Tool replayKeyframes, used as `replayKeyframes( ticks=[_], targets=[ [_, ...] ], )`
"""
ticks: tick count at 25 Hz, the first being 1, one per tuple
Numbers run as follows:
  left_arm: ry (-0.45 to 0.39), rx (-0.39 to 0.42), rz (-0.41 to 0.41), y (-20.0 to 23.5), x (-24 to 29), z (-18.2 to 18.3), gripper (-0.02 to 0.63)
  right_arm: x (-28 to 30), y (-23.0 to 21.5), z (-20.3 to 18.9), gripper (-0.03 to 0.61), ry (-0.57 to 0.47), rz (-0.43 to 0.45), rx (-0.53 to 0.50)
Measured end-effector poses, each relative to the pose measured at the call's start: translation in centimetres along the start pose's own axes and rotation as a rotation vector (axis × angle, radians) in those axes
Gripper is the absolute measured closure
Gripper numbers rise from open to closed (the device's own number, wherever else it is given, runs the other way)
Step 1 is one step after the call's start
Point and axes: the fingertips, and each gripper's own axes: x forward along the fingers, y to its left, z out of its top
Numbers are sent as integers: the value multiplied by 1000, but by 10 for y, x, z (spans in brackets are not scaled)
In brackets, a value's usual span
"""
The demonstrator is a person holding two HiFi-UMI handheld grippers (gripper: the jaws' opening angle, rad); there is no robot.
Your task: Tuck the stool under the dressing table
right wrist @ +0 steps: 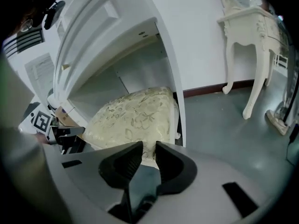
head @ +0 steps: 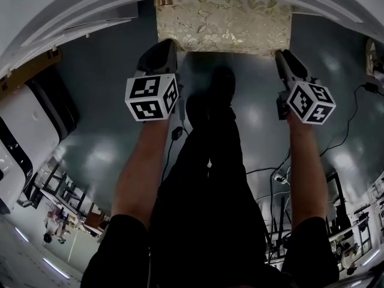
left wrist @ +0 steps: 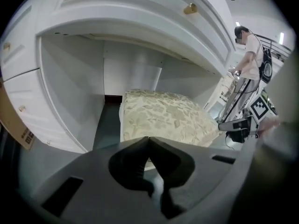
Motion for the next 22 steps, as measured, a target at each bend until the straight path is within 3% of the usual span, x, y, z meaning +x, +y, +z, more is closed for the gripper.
replayKeyframes(
  ticks=[4,12,16,20,22],
  targets=[
    [19,-66,-6,1,11,0,606,9,-3,3,477,8,-27,-10],
    [-30,-59,66,-5,37,43,607,24,-24,49,480,-42,-32,5],
    [-37,-75,44,11,49,54,607,44,-21,65,480,-60,-44,-6],
    [-38,-70,2,-3,58,63,607,49,-39,90,480,-91,-93,-17],
    [-36,-73,21,-4,60,62,607,52,-41,93,482,-91,-93,-13]
  ],
)
